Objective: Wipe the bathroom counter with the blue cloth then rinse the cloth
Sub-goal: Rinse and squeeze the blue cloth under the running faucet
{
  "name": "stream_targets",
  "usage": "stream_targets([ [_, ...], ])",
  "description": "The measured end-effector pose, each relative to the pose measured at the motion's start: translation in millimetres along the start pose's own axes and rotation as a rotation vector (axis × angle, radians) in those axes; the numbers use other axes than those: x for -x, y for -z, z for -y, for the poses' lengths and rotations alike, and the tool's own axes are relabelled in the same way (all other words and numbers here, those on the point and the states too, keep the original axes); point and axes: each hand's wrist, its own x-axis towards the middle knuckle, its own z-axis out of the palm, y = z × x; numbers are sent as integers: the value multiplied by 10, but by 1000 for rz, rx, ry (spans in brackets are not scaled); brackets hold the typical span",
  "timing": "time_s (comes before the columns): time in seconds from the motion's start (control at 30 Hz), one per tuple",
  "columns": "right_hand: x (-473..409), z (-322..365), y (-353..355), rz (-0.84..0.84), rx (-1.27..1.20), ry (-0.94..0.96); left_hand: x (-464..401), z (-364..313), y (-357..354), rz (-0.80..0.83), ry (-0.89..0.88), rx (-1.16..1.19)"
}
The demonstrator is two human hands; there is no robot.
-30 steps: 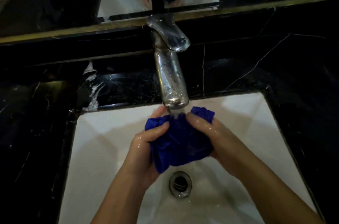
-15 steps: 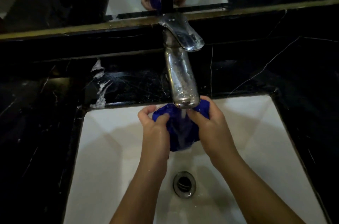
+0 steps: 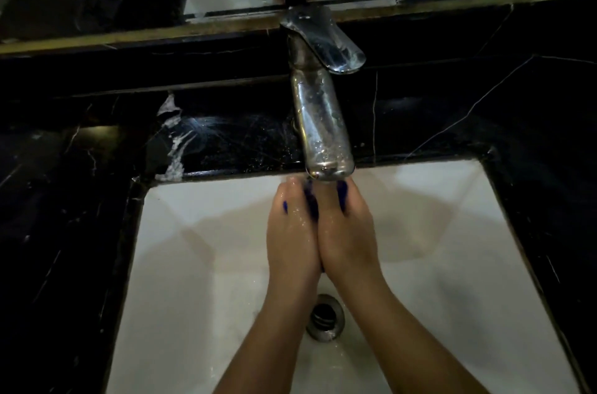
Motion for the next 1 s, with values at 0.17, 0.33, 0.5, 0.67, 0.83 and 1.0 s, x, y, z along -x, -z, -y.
stream_targets([
  [0.17, -56, 55, -4, -61, 39, 34, -24, -73, 12, -46, -35, 20],
  [0.33, -153, 14, -12, -16, -11, -4, -135, -34, 16, -33, -111, -46],
  [0.5, -297, -104, 71, -75, -282, -417, -82, -76, 45, -108, 0, 148],
  [0.67, -285, -144, 424, -149, -57, -334, -191, -36, 223, -74, 143, 220],
  [0.83, -178, -4, 623, 137, 177, -129, -143, -7, 286, 176, 191, 45],
  [1.0, -164, 12, 507, -43, 136, -11, -93, 34, 136, 106, -19, -33],
])
